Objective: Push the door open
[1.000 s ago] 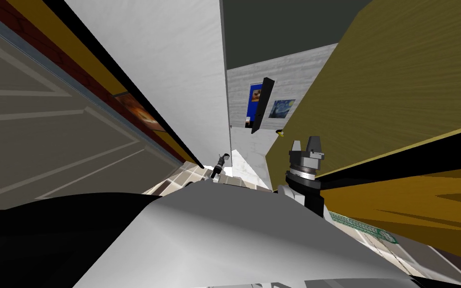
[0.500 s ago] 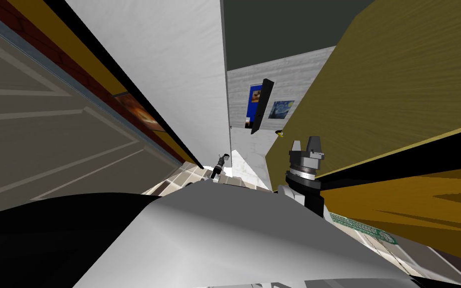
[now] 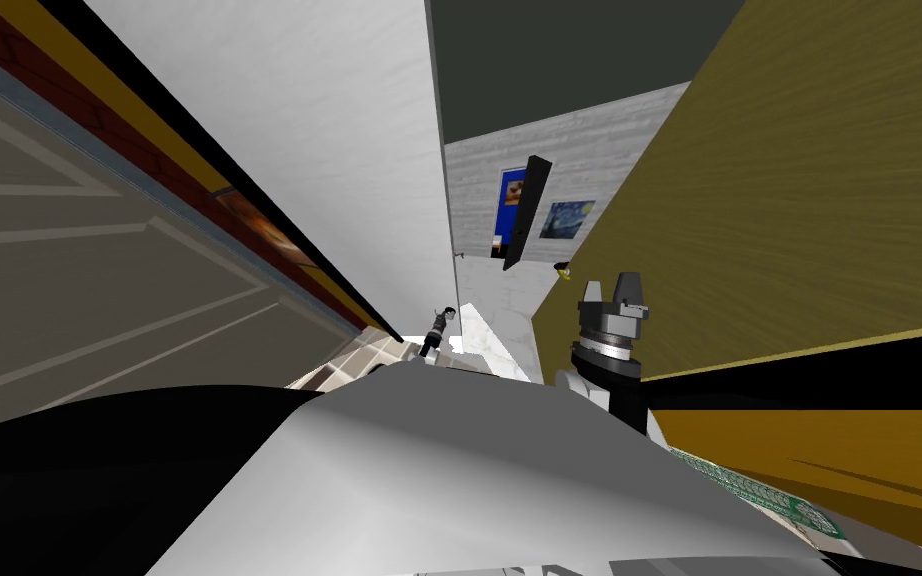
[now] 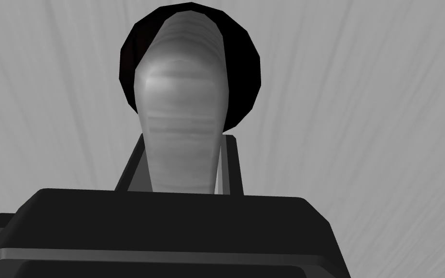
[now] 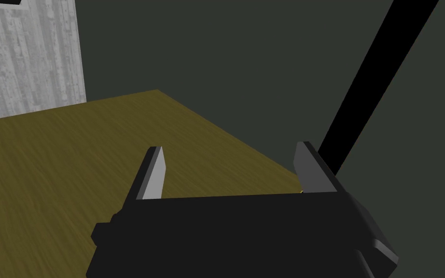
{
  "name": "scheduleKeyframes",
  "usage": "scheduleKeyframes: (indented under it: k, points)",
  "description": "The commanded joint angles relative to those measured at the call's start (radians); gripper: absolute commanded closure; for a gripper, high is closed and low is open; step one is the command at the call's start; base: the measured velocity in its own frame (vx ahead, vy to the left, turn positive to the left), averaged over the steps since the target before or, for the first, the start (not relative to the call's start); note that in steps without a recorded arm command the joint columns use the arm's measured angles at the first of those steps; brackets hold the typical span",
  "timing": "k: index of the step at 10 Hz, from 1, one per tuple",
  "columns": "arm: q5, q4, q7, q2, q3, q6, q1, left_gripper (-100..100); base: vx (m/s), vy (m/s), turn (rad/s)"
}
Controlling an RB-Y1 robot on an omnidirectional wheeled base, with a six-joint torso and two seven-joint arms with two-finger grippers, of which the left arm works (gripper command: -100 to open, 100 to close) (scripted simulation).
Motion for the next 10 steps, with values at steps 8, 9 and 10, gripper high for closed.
scheduleKeyframes:
  k: [8, 9, 10]
  points:
    - [0.036, -0.020, -0.026, 0.019, 0.063, 0.003, 0.006, 100, 0.142, -0.060, 0.035]
    - [0.036, -0.014, -0.026, 0.019, 0.063, 0.003, 0.006, 100, -0.007, 0.016, -0.022]
    - [0.049, -0.012, -0.037, 0.022, 0.086, 0.005, 0.008, 100, 0.123, -0.084, 0.060]
